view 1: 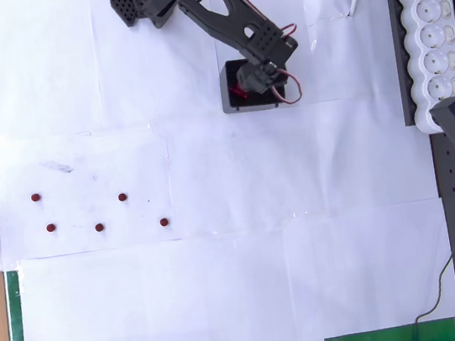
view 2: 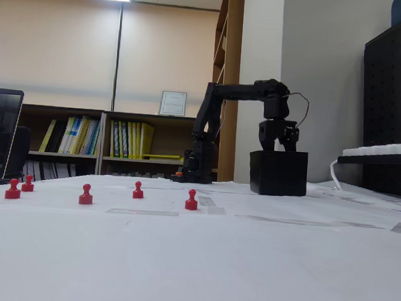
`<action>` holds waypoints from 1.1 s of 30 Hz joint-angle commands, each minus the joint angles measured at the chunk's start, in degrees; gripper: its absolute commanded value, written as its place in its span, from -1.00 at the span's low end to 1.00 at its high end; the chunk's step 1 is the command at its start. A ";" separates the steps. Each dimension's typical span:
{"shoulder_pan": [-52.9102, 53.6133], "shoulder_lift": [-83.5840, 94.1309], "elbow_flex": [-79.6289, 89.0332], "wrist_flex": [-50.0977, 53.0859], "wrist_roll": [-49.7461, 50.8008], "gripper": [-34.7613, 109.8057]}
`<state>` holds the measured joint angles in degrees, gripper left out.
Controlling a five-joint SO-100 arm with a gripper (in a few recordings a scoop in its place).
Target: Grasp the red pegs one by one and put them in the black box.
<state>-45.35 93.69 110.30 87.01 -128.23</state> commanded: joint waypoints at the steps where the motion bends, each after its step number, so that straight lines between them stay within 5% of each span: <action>1: 0.53 -16.17 5.80 0.97 0.62 -0.26; 5: 26.46 -33.40 -18.98 -10.11 16.70 -0.26; 9: 53.00 -26.46 -42.54 -31.46 41.31 -0.26; 12: 60.82 -17.23 -56.16 -64.60 44.74 -0.29; 16: 64.16 -2.02 -56.87 -88.24 42.98 -0.29; 19: 63.72 7.56 -52.21 -96.68 42.63 -0.29; 33: 58.01 20.65 -39.46 -103.45 39.11 -0.29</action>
<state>11.69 113.82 67.94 -15.91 -88.68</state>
